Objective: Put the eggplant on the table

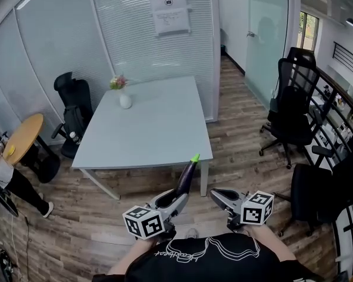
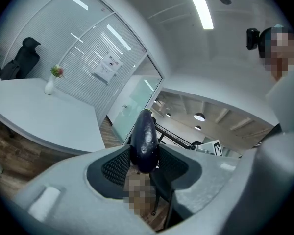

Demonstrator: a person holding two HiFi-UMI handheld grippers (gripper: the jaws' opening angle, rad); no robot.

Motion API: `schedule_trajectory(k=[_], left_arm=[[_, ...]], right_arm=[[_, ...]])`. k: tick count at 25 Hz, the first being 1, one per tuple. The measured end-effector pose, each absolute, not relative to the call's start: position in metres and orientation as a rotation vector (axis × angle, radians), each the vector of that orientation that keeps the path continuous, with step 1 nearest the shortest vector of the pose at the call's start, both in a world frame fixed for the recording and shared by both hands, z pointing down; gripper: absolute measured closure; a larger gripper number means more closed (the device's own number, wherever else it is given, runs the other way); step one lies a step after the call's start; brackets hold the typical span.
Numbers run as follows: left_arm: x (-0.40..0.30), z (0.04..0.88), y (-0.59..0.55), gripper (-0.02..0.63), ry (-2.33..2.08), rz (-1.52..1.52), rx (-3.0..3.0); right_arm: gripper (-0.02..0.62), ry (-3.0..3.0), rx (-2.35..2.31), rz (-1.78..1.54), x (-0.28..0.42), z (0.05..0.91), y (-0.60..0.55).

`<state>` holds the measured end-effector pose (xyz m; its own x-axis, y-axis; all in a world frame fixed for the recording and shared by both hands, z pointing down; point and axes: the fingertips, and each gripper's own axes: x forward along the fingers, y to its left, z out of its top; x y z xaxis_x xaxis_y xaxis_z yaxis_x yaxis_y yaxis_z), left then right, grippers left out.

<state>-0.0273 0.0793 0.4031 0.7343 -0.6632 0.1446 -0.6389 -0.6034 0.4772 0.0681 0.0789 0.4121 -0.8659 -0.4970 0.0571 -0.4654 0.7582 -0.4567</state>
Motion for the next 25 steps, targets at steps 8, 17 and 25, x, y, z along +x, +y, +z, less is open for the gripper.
schedule_trajectory(k=[8, 17, 25], left_arm=[[-0.072, 0.395, -0.022, 0.417, -0.978, -0.082, 2.428], [-0.120, 0.397, -0.104, 0.417, -0.991, -0.091, 2.424], [-0.135, 0.406, -0.129, 0.417, -1.004, -0.082, 2.395]], right_arm=[[0.588, 2.894, -0.804, -0.721, 0.025, 0.404, -0.019], [0.588, 2.891, -0.837, -0.723, -0.017, 0.405, -0.102], [0.588, 2.877, -0.855, -0.757, -0.026, 0.414, -0.124]])
